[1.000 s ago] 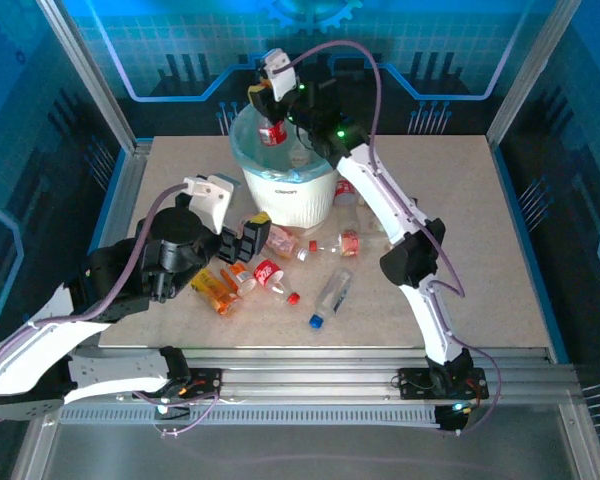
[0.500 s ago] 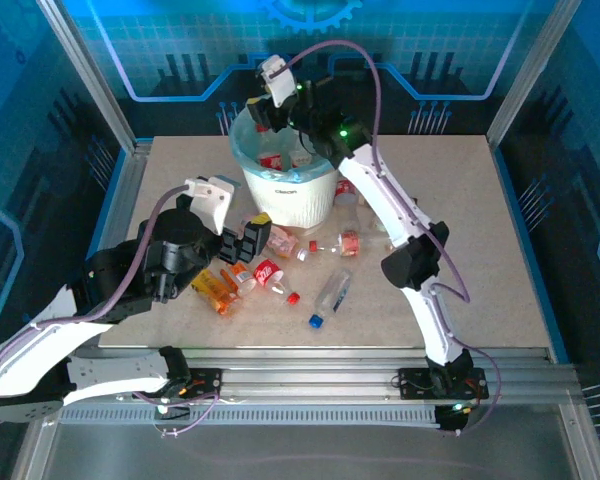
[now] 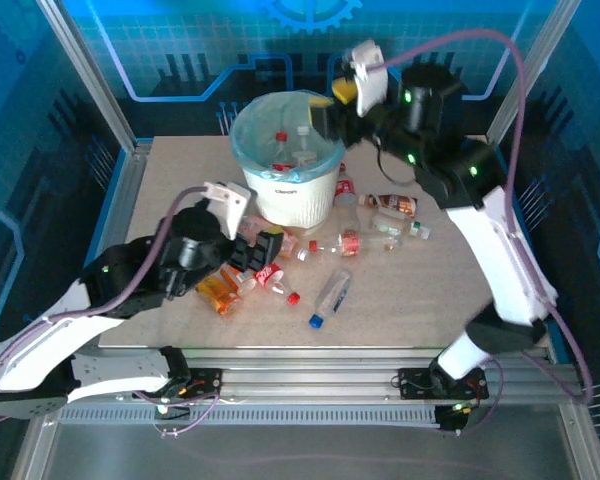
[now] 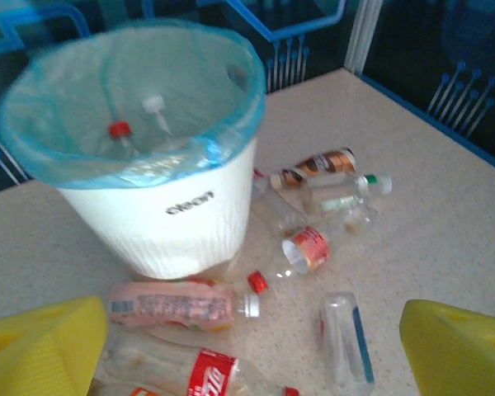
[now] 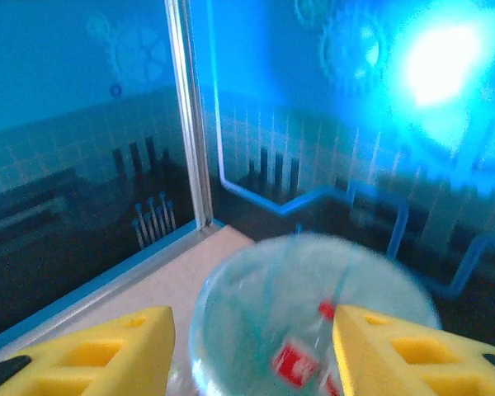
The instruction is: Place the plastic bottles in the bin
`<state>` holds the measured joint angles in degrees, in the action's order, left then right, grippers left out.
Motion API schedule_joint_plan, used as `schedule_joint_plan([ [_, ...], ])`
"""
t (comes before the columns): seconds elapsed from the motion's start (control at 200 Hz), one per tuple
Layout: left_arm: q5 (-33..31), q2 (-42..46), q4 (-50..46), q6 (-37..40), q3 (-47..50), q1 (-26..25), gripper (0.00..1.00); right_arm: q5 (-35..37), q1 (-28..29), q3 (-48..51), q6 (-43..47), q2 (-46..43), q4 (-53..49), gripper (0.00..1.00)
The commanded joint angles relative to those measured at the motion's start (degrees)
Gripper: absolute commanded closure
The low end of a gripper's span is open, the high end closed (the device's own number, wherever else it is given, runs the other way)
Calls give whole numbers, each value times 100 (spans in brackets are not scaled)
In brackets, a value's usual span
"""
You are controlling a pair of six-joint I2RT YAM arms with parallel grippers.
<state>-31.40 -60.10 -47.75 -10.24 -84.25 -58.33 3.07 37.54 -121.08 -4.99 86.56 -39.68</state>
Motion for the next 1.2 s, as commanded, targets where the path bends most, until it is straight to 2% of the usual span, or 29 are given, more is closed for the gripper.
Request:
schedule_joint_plan([
  [0.0,625,-391,46,-147,-177,23,8,347,12,2104,-902,-1037,130,45],
  [0.095,984,-739,271,-172,-202,15,8,534,-86,3553,-1396,-2155,227,44],
  [0.195,1299,-1074,615,-164,-117,14,8,866,-123,4606,-1766,-3055,-194,44],
  [0.345,1648,-1539,889,-161,-33,1,9,569,-108,5945,-1766,-4306,-966,45],
  [0.475,1698,-1599,1050,-282,307,-21,10,-41,69,6638,-1514,-5097,-1154,45],
  [0.6,1571,-1302,1413,-211,1229,-21,8,-306,631,6671,-968,-5070,-1210,43],
  [0.69,1478,-953,1761,13,2130,-19,7,46,1325,6344,-298,-4640,-1424,38],
  [0.785,1531,-467,2254,402,3052,-12,4,732,2111,6108,739,-4164,-1498,36],
  [0.875,2032,-107,2388,1113,3560,-21,2,990,2710,6225,2268,-3880,-1267,33],
  [0.94,2549,57,2082,1828,3695,-51,1,1126,3038,6497,3401,-3794,-975,31],
  [1.005,3047,291,1666,2620,3865,-115,1,1093,3129,6851,4416,-3799,-572,30],
  [1.086,3470,808,1436,3582,4258,-249,1,945,3081,7344,5255,-3848,81,30],
  [1.196,3772,1711,1469,4325,4704,-320,1,447,2949,7778,6021,-3804,675,30],
])
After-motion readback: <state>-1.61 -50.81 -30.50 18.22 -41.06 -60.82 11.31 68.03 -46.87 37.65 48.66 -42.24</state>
